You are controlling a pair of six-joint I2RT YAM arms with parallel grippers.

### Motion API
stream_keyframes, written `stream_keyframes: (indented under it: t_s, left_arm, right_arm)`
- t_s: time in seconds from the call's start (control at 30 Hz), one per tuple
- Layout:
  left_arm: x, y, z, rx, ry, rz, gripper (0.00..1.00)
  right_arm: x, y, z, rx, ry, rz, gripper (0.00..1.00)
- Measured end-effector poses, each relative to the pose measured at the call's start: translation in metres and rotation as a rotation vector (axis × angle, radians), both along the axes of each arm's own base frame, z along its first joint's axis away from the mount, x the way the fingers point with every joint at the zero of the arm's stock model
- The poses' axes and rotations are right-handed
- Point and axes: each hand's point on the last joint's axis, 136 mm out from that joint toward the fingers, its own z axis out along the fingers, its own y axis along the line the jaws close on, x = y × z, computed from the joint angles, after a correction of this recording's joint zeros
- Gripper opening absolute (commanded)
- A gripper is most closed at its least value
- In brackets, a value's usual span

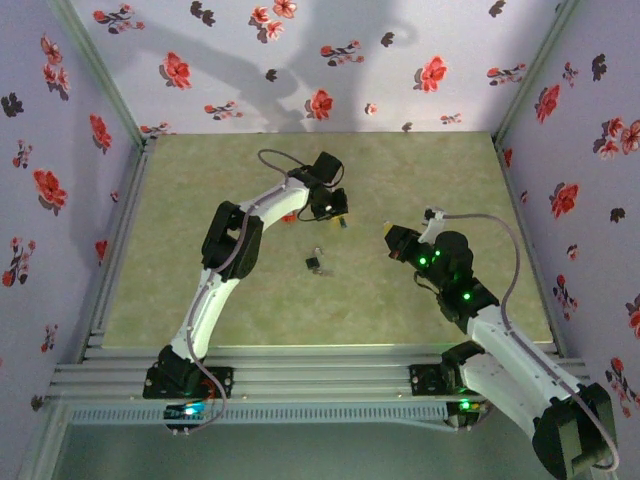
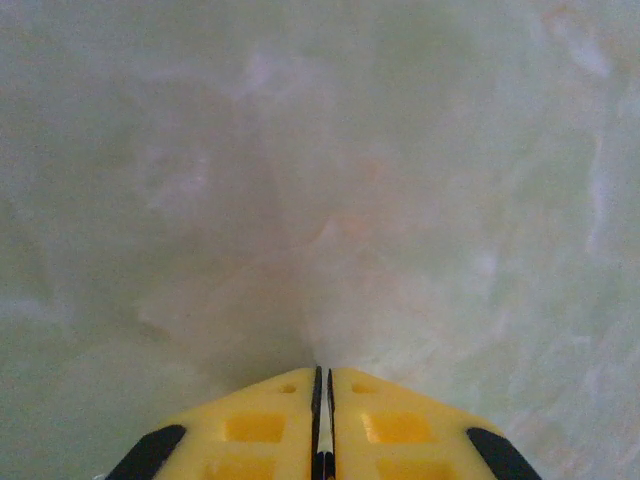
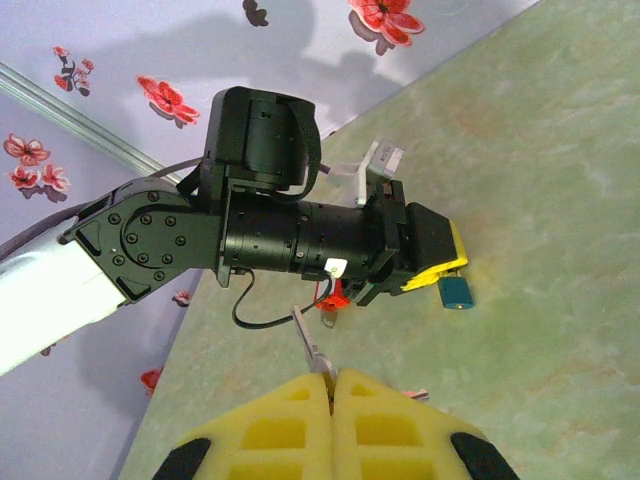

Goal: Lock with the key

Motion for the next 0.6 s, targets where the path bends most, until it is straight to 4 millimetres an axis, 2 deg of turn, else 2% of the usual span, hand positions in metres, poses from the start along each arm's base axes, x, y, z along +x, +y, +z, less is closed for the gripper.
stream_keyframes:
  t_s: [0.6]
  left_arm:
    - [-0.0009, 0.0044, 0.0005, 0.029, -0.007, -0.020, 0.22]
  right_arm:
    - [0.0005, 0.0014, -0.0015, 0.002, 0.006, 0.006, 0.00]
